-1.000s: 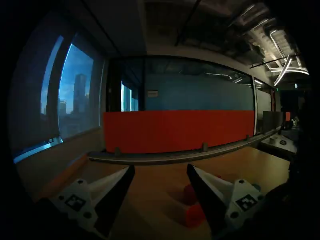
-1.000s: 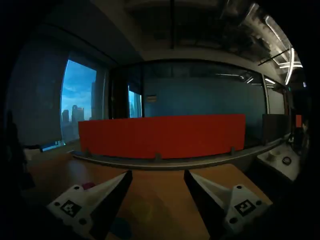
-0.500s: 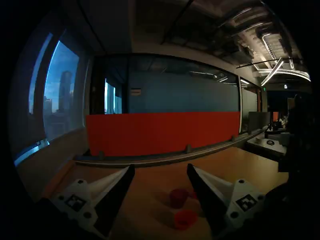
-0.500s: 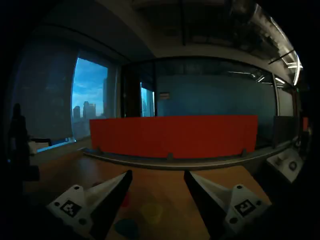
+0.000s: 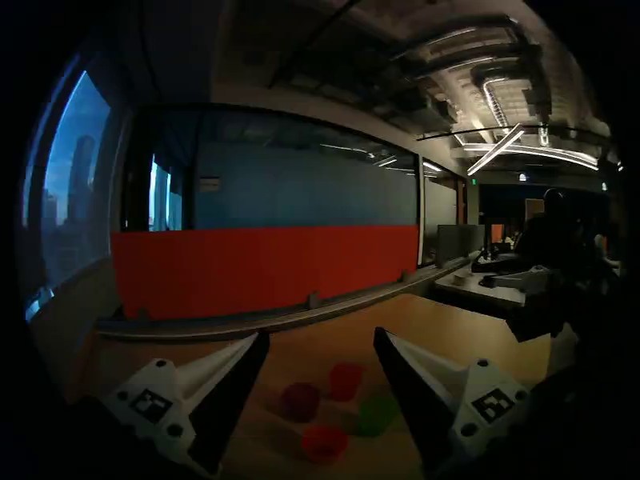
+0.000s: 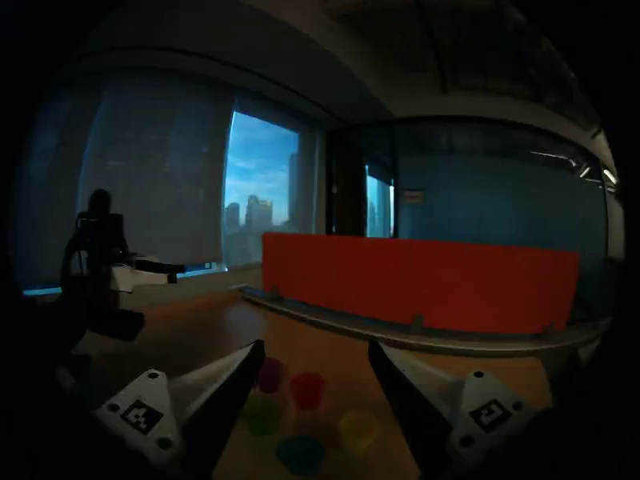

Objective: Pour water

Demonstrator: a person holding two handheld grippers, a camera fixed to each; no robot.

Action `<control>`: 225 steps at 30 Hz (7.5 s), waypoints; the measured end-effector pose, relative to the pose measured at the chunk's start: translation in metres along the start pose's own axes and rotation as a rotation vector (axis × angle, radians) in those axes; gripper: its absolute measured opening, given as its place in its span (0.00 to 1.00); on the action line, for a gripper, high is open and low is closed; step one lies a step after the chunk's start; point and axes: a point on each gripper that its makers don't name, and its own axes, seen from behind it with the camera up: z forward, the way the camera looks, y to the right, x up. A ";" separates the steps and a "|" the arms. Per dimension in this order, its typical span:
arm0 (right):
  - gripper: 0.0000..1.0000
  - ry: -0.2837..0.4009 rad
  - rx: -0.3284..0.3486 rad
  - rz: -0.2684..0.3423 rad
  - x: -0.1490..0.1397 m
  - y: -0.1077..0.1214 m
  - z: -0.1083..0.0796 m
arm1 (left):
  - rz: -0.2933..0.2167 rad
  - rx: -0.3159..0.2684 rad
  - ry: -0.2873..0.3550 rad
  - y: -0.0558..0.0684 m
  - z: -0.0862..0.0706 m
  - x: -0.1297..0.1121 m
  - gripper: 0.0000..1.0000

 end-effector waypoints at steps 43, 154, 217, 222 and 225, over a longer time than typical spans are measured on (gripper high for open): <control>0.99 -0.311 0.174 -0.098 -0.100 -0.026 0.001 | 0.167 -0.307 -0.300 0.054 0.043 -0.095 0.97; 0.96 -0.458 0.217 -0.063 -0.210 -0.011 0.013 | 0.243 -0.381 -0.664 0.107 0.133 -0.265 0.88; 0.94 -0.540 0.212 -0.079 -0.273 -0.010 0.041 | 0.094 -0.329 -0.100 0.097 0.094 -0.090 0.88; 0.94 -0.538 0.219 -0.070 -0.276 -0.013 0.047 | 0.099 -0.323 -0.102 0.094 0.091 -0.091 0.88; 0.94 -0.537 0.225 -0.066 -0.278 -0.015 0.051 | 0.099 -0.320 -0.101 0.092 0.089 -0.090 0.89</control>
